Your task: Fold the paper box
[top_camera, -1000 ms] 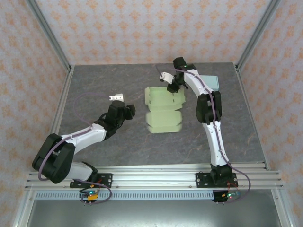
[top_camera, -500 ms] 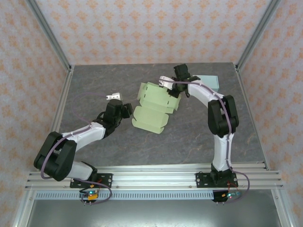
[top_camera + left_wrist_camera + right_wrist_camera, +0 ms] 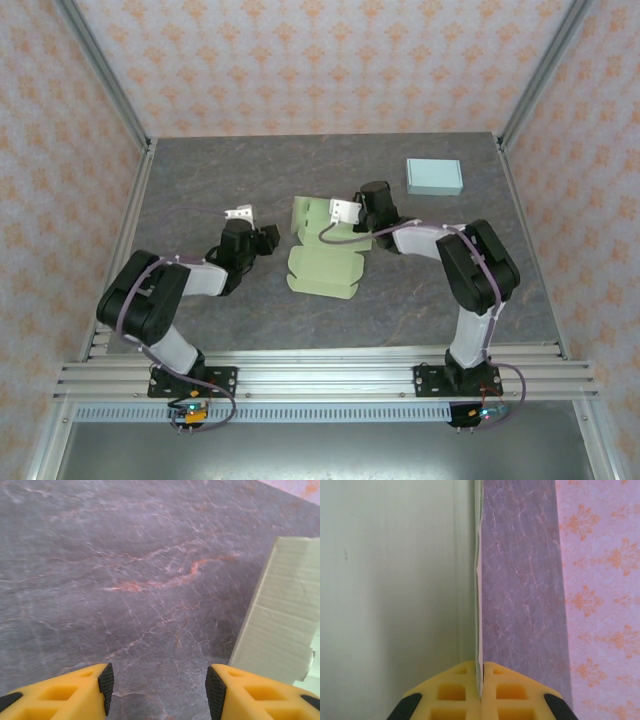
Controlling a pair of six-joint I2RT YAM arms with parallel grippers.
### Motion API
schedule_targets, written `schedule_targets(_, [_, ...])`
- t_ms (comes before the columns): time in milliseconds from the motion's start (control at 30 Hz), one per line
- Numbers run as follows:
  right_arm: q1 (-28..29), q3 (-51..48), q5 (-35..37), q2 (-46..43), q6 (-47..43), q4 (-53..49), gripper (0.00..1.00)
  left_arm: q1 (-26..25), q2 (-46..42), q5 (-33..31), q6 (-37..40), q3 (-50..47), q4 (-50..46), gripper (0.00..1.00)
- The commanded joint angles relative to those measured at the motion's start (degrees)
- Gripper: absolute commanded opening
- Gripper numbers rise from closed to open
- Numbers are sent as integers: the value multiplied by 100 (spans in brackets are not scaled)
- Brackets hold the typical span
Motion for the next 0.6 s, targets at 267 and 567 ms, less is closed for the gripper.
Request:
schedule_targets(267, [670,-1006,616,-795,-597,2082,4,-2,481,1085,828,-54,1554,54])
schedule_targets(567, [899,-1188,943,-682,-1124,2326,2,-163,293,1230,1529,197,668,51])
